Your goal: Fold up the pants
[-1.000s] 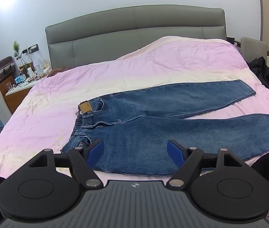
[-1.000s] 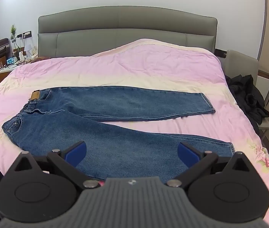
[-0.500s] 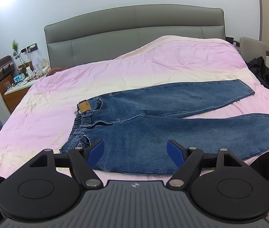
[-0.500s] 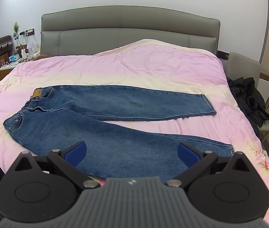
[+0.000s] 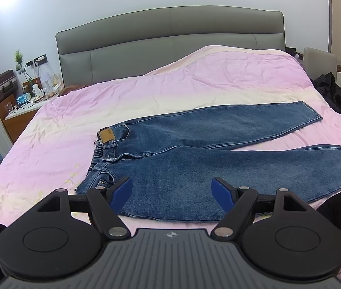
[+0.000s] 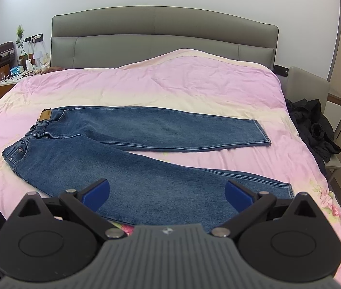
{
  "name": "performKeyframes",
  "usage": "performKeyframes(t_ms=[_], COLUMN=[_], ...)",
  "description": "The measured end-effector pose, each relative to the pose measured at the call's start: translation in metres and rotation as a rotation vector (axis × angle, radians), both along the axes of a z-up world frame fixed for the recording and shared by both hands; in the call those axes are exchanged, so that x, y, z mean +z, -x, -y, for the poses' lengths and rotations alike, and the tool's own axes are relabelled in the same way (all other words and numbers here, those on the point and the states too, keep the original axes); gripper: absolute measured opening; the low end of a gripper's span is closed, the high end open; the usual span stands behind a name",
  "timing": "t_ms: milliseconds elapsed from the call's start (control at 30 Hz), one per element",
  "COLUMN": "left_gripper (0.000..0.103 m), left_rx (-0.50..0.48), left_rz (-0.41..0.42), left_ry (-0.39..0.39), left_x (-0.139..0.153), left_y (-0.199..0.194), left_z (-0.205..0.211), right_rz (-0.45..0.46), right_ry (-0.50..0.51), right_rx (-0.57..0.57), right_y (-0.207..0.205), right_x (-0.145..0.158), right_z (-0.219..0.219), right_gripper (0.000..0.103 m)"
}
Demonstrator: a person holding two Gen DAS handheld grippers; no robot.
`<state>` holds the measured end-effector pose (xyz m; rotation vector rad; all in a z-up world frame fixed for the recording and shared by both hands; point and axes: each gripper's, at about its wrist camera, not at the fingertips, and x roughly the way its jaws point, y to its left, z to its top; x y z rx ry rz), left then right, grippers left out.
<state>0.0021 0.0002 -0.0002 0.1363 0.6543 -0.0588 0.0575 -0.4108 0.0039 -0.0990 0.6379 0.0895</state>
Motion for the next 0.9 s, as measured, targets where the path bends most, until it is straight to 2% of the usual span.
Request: performKeyframes(t_ms=[900], left_gripper=[0.088], left_rx=[-0.011], left_rz=[-0.004], left_ry=[-0.007], left_x=[0.0010], left_y=[0.0008], left_z=[0.0020], right_rz=[-0.014], right_ry=[0.001], right_rx=[0.001], right_y=[0.0006], right_x=[-0.0014], right_z=[0.0013], right_gripper=[0.098])
